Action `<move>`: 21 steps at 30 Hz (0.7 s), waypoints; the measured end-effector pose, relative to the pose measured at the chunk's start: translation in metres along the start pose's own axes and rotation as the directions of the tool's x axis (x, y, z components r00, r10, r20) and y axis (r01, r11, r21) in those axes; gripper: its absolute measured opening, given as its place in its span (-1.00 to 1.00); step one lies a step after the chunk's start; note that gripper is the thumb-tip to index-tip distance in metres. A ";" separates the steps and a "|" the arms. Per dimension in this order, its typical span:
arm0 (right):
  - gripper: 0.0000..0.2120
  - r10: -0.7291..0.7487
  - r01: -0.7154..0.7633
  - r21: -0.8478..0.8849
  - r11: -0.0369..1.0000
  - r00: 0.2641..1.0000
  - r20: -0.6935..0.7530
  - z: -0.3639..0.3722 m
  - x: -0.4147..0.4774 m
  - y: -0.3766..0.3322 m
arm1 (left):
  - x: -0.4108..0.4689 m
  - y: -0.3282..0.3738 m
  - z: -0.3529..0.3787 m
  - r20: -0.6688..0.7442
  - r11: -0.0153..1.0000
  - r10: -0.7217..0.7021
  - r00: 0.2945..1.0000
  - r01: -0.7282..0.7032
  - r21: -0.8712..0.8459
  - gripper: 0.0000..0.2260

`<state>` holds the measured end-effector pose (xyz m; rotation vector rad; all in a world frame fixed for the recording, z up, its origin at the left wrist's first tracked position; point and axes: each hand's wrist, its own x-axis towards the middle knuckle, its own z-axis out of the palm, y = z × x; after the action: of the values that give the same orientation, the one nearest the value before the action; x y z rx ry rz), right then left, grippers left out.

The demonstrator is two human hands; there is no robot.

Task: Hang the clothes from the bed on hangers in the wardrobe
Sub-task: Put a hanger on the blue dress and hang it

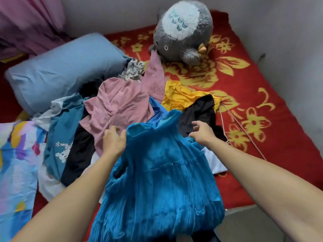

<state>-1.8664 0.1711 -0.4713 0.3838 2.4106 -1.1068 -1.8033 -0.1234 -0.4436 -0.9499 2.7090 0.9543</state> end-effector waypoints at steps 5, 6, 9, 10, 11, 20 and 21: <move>-0.62 0.121 -0.126 -0.371 0.920 0.992 -0.036 -0.022 0.046 0.106 | 0.026 -0.003 0.061 0.005 0.997 -0.044 0.999 0.044 0.057 -0.57; -0.64 0.140 -0.148 -0.417 0.897 0.989 -0.050 -0.028 0.056 0.126 | 0.030 -0.002 0.075 0.033 0.996 -0.070 0.997 0.068 0.055 -0.53; -0.63 0.165 -0.197 -0.489 0.849 0.980 -0.108 -0.042 0.087 0.174 | 0.043 0.005 0.115 0.033 0.993 -0.097 0.995 0.095 0.069 -0.41; -0.64 0.169 -0.209 -0.503 0.839 0.978 -0.125 -0.044 0.098 0.186 | 0.049 0.006 0.127 0.009 0.992 -0.105 0.994 0.104 0.065 -0.38; -0.65 0.178 -0.221 -0.514 0.829 0.975 -0.132 -0.045 0.109 0.197 | 0.055 0.008 0.137 -0.027 0.992 -0.113 0.993 0.114 0.055 -0.36; -0.54 0.141 -0.221 -0.514 0.829 0.971 -0.191 -0.039 0.154 0.240 | 0.103 0.018 0.168 -0.317 0.947 -0.281 0.906 0.208 -0.245 -0.34; -0.61 0.111 -0.215 -0.464 0.860 0.964 -0.240 -0.043 0.153 0.232 | 0.106 0.020 0.164 -0.322 0.953 -0.268 0.908 0.200 -0.229 -0.38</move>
<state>-1.9107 0.3617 -0.6740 0.5376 2.6641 -0.3691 -1.9146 -0.0686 -0.5955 -1.5843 2.7144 1.1011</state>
